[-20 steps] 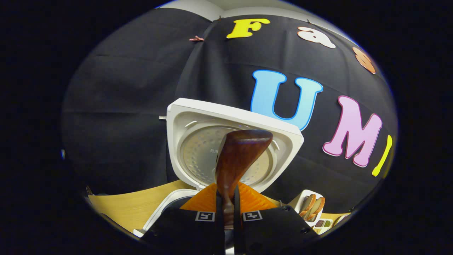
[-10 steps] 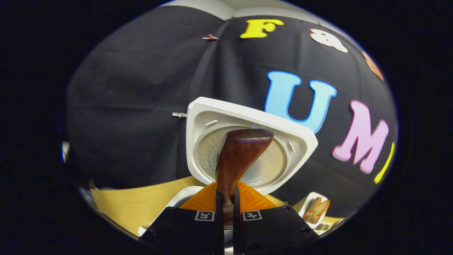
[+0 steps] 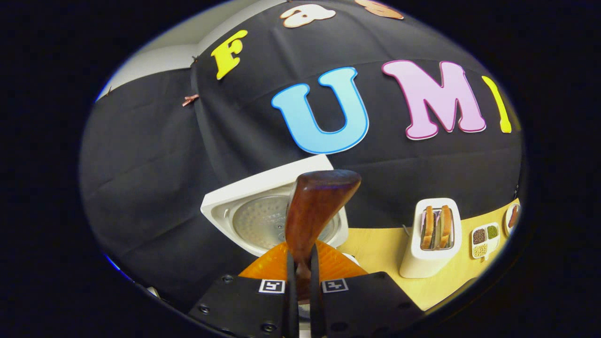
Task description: Close the left gripper, press the button to open the rice cooker; take a wooden spoon from the chopstick holder with the right hand, scoop a spoonful of rice and pour it into the rice cooker, then put the wooden spoon back into the chopstick holder.
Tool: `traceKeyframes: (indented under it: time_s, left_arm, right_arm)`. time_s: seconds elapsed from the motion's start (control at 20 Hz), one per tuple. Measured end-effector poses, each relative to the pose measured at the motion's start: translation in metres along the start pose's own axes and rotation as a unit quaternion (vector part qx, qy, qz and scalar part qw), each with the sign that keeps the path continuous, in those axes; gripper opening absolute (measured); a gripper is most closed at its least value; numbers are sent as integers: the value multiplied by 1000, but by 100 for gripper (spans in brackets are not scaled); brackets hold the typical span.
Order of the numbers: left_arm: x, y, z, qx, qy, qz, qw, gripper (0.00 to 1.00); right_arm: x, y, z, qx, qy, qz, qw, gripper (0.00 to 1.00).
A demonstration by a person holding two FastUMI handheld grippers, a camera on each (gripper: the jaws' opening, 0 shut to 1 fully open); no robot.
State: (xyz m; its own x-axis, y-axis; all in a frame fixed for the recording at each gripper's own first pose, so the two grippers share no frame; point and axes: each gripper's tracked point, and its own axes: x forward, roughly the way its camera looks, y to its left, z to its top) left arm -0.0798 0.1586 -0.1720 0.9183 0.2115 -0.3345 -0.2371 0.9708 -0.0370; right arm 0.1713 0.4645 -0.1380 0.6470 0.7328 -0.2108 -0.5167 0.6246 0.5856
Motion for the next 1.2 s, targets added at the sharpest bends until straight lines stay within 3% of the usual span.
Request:
traceKeyframes:
  time_s: [0.5, 0.85, 1.2]
  left_arm:
    - [-15, -42, 27, 16, -30, -23, 999, 94]
    - [-15, -86, 52, 52, -59, -48, 996, 94]
    - [-12, -116, 58, 48, -56, -54, 996, 96]
  right_arm:
    - [-169, -67, 76, 9, -85, -25, 996, 13]
    - [-283, -183, 76, -15, -106, -119, 987, 13]
    - [-340, -279, 56, -41, -92, -201, 974, 14]
